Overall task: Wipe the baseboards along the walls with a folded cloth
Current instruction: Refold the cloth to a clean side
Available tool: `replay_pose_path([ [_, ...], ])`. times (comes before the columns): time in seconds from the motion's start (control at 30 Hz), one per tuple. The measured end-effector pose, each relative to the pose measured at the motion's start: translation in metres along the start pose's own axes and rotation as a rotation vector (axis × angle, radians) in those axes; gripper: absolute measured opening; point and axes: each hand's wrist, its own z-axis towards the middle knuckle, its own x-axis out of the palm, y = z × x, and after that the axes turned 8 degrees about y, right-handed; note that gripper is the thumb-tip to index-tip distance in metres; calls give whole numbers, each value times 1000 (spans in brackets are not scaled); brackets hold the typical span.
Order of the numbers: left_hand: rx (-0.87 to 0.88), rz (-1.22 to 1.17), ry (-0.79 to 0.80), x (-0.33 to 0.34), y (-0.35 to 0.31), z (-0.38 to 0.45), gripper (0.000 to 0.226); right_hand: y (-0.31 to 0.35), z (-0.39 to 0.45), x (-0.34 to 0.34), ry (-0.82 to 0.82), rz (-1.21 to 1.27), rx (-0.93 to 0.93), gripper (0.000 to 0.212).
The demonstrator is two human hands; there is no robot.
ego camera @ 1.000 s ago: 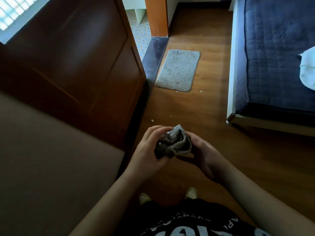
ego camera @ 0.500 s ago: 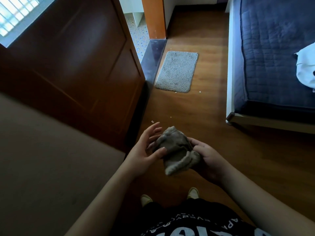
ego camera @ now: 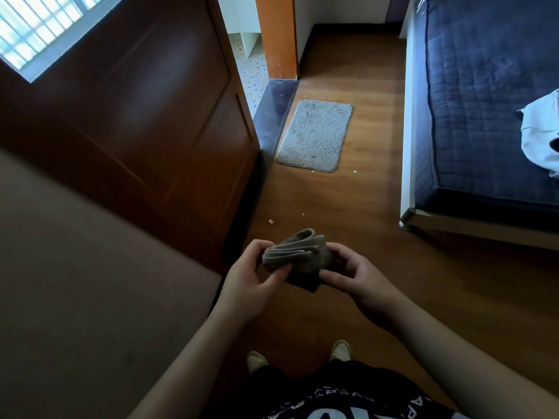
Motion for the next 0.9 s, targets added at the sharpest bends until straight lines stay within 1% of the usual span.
replay_pose_path([
  [0.07, 121, 100, 6, -1, -2, -1, 34, 3, 1, 2, -29, -111, -40, 64],
  [0.13, 204, 131, 23, -1, -6, -2, 43, 5, 3, 6, -57, -189, -109, 58],
  [0.23, 285, 72, 56, 0, -8, -3, 57, 5, 5, 11, -93, -230, -213, 42],
  [0.3, 292, 17, 11, 1, -6, -3, 63, 4, 5, 15, -97, -179, -275, 30],
  [0.37, 195, -134, -35, 1, -4, -3, 62, 4, 4, 17, -114, -126, -316, 22],
  [0.43, 58, -269, 12, -1, 0, -1, 51, 6, 4, 16, -134, -122, -315, 21],
  [0.47, 31, -260, 54, -2, 2, 0, 41, 7, 4, 15, -133, -139, -300, 23],
  [0.53, 44, -195, 103, -1, 5, 0, 28, 9, 4, 11, -116, -195, -255, 26],
  [0.57, 47, -190, 96, 1, 3, 0, 26, 9, 4, 10, -115, -227, -234, 26],
  [0.63, 35, -191, 37, 3, 2, 0, 30, 9, 4, 10, -138, -281, -216, 27],
  [0.7, 65, -153, -9, 5, 0, 0, 40, 9, 4, 11, -159, -304, -210, 29],
  [0.77, 143, -89, -9, 3, -3, -1, 52, 10, 4, 14, -168, -272, -187, 32],
  [0.8, 192, -24, 2, 2, -3, -1, 53, 9, 4, 15, -173, -242, -177, 32],
  [0.9, 322, 167, 33, -2, -2, -1, 38, 9, 3, 16, -190, -176, -155, 30],
])
